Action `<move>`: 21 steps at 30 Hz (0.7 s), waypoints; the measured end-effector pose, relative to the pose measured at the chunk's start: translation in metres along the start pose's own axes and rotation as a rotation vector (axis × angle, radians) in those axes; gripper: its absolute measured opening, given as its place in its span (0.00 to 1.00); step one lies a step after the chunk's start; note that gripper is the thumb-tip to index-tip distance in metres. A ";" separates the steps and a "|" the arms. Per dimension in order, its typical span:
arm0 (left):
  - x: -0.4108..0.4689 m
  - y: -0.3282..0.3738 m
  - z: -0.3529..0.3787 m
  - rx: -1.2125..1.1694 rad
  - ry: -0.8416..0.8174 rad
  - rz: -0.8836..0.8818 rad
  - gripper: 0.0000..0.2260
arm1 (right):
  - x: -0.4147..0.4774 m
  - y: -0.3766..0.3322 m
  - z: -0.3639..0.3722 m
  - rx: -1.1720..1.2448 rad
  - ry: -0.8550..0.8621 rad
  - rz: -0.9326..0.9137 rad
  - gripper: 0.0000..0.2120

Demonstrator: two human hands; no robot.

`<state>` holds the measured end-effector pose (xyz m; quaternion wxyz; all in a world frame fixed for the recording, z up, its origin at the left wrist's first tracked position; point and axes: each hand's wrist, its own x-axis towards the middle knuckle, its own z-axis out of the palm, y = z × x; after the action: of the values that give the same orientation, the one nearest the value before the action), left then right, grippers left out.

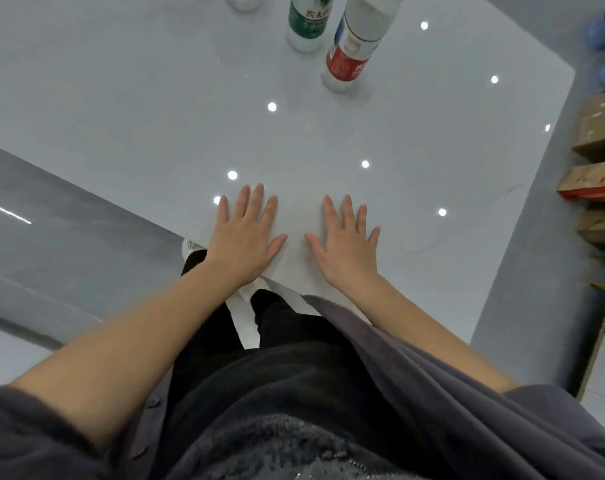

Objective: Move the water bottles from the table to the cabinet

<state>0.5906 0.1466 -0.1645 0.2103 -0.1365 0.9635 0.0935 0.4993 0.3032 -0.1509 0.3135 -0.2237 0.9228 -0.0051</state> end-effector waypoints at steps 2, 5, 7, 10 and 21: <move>0.020 -0.022 -0.008 0.021 0.004 0.053 0.31 | 0.011 -0.016 -0.003 0.043 0.012 0.058 0.33; 0.053 -0.053 -0.023 0.024 -0.004 0.149 0.31 | 0.028 -0.040 -0.012 0.120 0.049 0.160 0.34; 0.076 -0.071 -0.035 0.010 -0.029 0.210 0.31 | 0.039 -0.056 -0.020 0.185 0.066 0.245 0.34; 0.111 -0.092 -0.053 -0.011 -0.044 0.264 0.31 | 0.060 -0.077 -0.034 0.313 0.100 0.350 0.34; 0.233 -0.110 -0.101 -0.373 0.032 0.282 0.36 | 0.154 -0.096 -0.078 0.823 0.415 0.444 0.42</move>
<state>0.3814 -0.0333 -0.1884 0.1513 -0.0385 0.9423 0.2962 0.3851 0.1427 -0.1620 0.1793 0.1257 0.9124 -0.3457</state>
